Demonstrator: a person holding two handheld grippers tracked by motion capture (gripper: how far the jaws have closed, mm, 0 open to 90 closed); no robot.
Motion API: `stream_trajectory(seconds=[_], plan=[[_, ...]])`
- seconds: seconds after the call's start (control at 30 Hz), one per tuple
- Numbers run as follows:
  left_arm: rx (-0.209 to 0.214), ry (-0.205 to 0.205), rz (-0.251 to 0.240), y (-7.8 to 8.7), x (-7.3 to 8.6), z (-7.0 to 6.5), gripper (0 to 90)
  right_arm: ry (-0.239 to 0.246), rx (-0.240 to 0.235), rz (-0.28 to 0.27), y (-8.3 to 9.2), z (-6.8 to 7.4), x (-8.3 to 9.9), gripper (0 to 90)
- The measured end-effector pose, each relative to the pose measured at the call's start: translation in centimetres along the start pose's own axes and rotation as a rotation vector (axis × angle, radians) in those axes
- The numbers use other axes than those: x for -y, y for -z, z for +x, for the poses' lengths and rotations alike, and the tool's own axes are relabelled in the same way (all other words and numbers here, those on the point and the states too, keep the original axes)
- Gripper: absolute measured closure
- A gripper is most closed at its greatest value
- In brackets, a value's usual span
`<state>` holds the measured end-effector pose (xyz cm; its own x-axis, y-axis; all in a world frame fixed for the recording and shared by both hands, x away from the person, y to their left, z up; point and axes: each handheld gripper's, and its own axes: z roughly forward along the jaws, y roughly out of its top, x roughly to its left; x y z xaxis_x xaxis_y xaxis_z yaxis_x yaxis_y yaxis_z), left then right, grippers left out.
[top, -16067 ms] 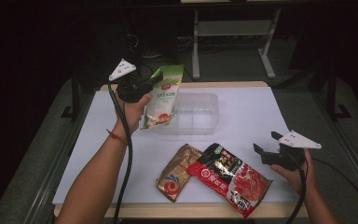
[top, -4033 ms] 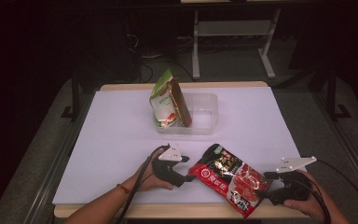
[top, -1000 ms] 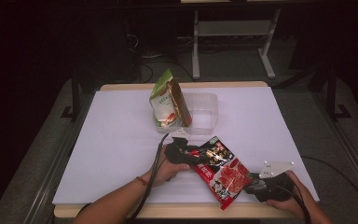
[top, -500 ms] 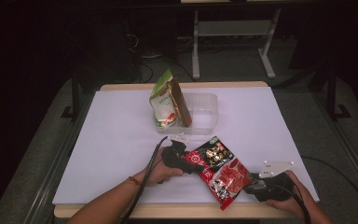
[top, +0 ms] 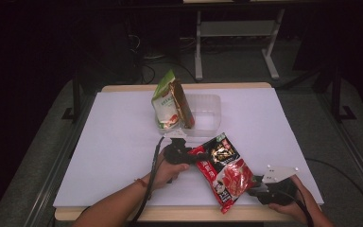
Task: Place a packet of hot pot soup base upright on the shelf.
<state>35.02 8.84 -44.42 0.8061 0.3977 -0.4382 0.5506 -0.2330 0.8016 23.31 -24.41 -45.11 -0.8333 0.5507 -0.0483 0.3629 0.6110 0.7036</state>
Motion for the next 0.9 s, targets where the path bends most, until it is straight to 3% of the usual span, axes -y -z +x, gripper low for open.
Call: stream_trajectory(seconds=[0.13, 0.27, 0.4, 0.53, 0.57, 0.6, 0.67, 0.8, 0.9], plan=[[0.005, -0.032, -0.066, 0.8, -0.5, -0.5, 69.0, 0.017, 0.035, -0.008, -0.2, 0.3, -0.2, 54.1], [0.007, -0.072, -0.118, 1.4, -1.0, -0.9, 69.2, 0.041, 0.075, -0.013, -0.6, 0.6, -0.6, 56.0], [-0.007, -0.039, -0.091, 0.8, -0.8, -0.6, 52.6, 0.045, 0.078, -0.030, -0.9, 0.7, -0.7, 56.7], [-0.027, 0.013, -0.100, -0.1, -1.0, -0.1, 50.8, 0.062, 0.088, -0.032, -1.0, 0.8, -0.8, 58.3], [-0.050, -0.003, -0.111, -0.1, -1.1, -0.2, 53.7, 0.065, 0.089, -0.033, -1.0, 0.9, -0.8, 58.7], [-0.073, -0.012, -0.118, -0.1, -1.2, -0.2, 62.1, 0.070, 0.093, -0.035, -1.0, 0.9, -0.8, 58.9], [-0.087, -0.025, -0.136, 0.0, -1.3, -0.4, 70.5, 0.073, 0.094, -0.038, -1.1, 0.8, -0.8, 59.2], [-0.084, -0.089, -0.191, 1.0, -1.8, -1.5, 74.8, 0.078, 0.091, -0.036, -1.1, 0.8, -0.9, 58.6], [-0.079, -0.137, -0.219, 1.7, -2.2, -2.5, 75.4, 0.069, 0.068, -0.029, -1.1, 0.8, -1.0, 49.2]])
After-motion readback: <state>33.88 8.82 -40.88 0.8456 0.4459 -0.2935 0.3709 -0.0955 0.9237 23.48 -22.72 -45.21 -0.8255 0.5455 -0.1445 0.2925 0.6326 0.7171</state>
